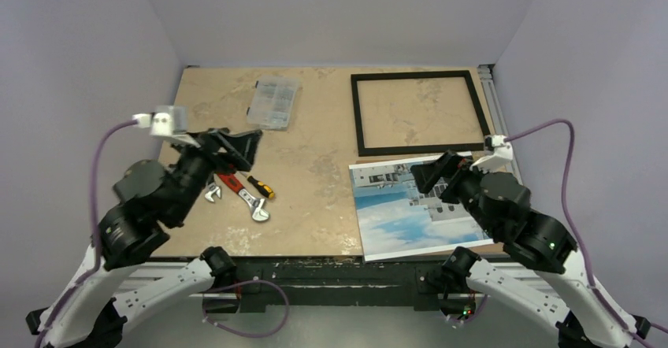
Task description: Take the photo out of the frame
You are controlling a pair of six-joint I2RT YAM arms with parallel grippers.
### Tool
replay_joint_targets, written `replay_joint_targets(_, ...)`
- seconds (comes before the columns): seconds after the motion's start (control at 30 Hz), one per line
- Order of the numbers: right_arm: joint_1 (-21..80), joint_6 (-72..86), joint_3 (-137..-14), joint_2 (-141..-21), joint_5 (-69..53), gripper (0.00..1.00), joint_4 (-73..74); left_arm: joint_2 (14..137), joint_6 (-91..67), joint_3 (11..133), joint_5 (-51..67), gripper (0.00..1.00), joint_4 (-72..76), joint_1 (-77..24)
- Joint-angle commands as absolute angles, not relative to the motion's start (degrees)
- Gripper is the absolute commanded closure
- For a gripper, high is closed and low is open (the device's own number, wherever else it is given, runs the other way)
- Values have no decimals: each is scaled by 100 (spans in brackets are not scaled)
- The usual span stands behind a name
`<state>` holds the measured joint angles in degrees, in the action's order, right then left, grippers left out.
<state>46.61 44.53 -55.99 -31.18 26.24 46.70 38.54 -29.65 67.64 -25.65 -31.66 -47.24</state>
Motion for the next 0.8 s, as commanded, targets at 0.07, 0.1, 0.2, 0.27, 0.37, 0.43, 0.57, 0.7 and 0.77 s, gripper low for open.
replay_joint_targets(0.07, 4677, 3425, -6732, -2880, 2962, 1, 4270, 3030, -1449, 7320, -3600, 12, -2949, -4689)
replay_joint_targets(0.1, 4672, 3347, -6879, -2850, 2961, 1, 4208, 2926, -1342, 7382, -3671, 12, -2870, -4680)
replay_joint_targets(0.2, 4676, 3181, -7109, -2808, 3008, 1, 4109, 2788, -1108, 7519, -3719, 11, -2752, -4685)
replay_joint_targets(0.27, 4680, 3105, -7192, -2781, 3023, 1, 4049, 2732, -1044, 7571, -3737, 11, -2749, -4685)
replay_joint_targets(0.37, 4678, 3015, -7153, -2663, 2909, 1, 3815, 2669, -1052, 7581, -3790, 10, -2793, -4684)
replay_joint_targets(0.43, 4676, 2974, -7054, -2523, 2764, 1, 3600, 2639, -1086, 7568, -3822, 10, -2839, -4685)
replay_joint_targets(0.57, 4677, 2899, -6738, -2135, 2472, 1, 3083, 2611, -1135, 7546, -3900, 10, -2896, -4682)
replay_joint_targets(0.7, 4680, 2883, -6535, -1845, 2337, 1, 2847, 2644, -1160, 7571, -3951, 10, -2927, -4691)
replay_joint_targets(0.77, 4676, 2900, -6484, -1771, 2304, 1, 2800, 2686, -1160, 7599, -3921, 10, -2935, -4685)
